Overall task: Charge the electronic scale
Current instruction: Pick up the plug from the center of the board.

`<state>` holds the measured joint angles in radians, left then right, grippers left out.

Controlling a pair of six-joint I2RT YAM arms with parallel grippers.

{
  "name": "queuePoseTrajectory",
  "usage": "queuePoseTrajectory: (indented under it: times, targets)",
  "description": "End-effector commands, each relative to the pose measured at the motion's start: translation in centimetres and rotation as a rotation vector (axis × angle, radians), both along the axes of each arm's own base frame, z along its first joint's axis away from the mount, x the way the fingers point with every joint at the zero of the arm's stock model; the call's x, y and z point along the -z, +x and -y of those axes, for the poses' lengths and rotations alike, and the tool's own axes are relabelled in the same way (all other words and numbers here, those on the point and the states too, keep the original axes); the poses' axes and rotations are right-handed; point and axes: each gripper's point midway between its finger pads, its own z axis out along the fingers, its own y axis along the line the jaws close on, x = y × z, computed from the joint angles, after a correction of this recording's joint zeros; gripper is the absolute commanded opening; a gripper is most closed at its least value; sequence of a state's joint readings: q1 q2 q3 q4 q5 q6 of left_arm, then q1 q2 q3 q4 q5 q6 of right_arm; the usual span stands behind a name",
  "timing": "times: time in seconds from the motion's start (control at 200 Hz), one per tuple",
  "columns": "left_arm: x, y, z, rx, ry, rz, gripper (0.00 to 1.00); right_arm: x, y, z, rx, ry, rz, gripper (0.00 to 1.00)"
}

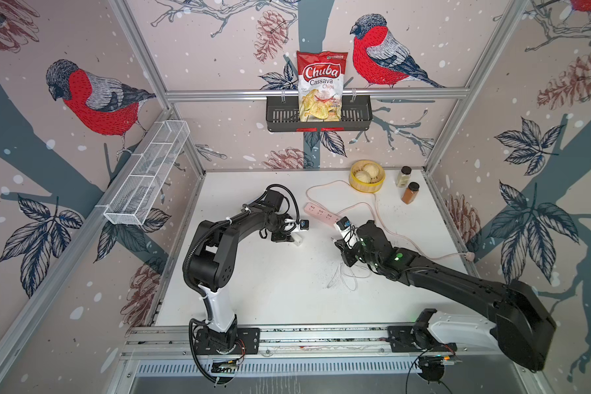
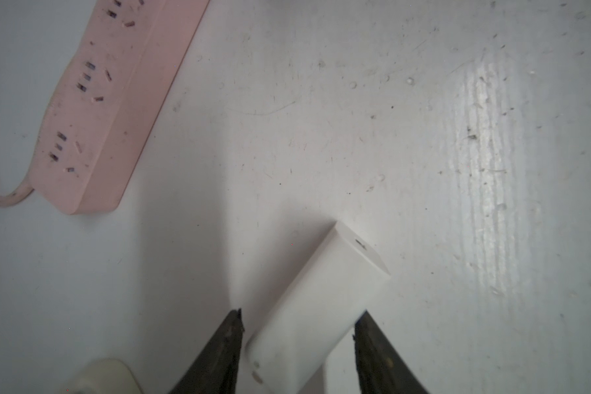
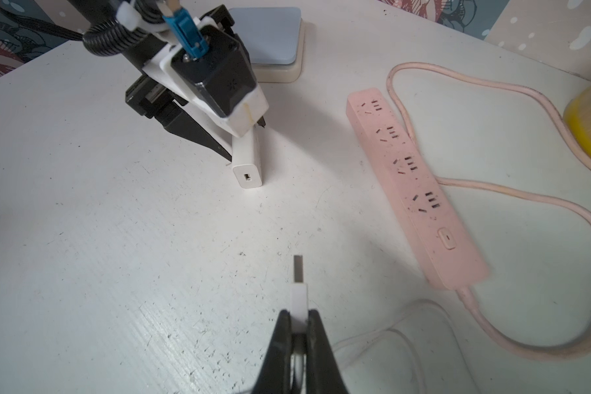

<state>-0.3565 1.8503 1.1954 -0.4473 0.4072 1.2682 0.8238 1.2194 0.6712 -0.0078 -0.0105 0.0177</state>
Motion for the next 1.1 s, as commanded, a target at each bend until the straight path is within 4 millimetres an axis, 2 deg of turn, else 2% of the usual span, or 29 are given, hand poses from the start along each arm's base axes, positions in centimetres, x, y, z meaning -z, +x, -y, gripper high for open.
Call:
queuePoseTrajectory:
  times: [0.0,0.265,0.33,0.42,0.64,1.096]
  targets:
    - [-0.2,0.3,0.4,0.029,-0.013,0.012,0.49,-0.7,0.1,-0.4,-0.015,0.018,0.022,0.00]
    - [-0.8,-0.8,1.3,-0.002,-0.083,-0.065,0.25,-0.9,0.3,0.0,-0.007,0.012,0.037,0.00]
    - [-1.4,-0.9,1.6,-0.025,-0.110,-0.078,0.25,-1.1,0.4,0.2,-0.002,0.015,0.041,0.00]
    - [-1.9,-1.3,2.1,-0.036,-0.132,-0.083,0.30,-1.3,0.5,0.3,-0.003,0.018,0.046,0.00]
    - [-1.5,-1.7,1.7,-0.060,-0.171,-0.106,0.43,-1.5,0.6,0.4,-0.017,0.030,0.048,0.00]
    - [-0.2,-1.6,1.4,-0.059,-0.204,-0.168,0.39,-1.0,0.5,0.1,-0.049,0.043,0.038,0.00]
